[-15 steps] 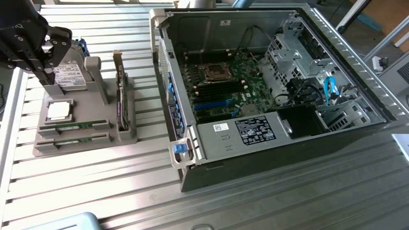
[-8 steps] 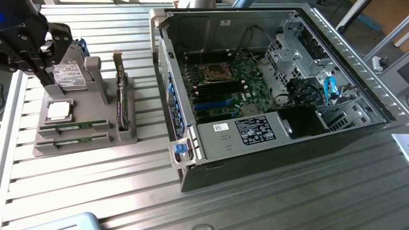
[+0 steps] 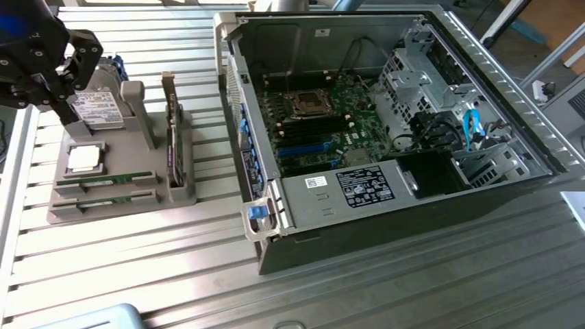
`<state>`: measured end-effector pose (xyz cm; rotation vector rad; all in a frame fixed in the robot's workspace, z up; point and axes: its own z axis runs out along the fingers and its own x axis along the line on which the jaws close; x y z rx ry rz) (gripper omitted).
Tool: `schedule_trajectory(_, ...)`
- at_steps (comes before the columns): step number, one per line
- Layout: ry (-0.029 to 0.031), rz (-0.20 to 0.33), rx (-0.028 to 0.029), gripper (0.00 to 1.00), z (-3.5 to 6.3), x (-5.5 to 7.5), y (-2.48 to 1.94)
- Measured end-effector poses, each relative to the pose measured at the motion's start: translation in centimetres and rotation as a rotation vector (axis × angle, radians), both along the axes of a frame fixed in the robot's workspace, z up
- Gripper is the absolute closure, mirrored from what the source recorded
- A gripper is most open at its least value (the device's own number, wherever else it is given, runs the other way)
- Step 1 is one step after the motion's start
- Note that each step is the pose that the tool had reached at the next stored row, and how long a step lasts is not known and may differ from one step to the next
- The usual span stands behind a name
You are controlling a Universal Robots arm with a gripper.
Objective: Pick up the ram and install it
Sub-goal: 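Pick up the ram and move it above insertion slot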
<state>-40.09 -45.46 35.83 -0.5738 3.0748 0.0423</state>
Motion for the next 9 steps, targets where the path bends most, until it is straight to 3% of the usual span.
schedule_trajectory(9,0.0000,0.190,-0.0152,0.89,-0.15,0.00,0.01)
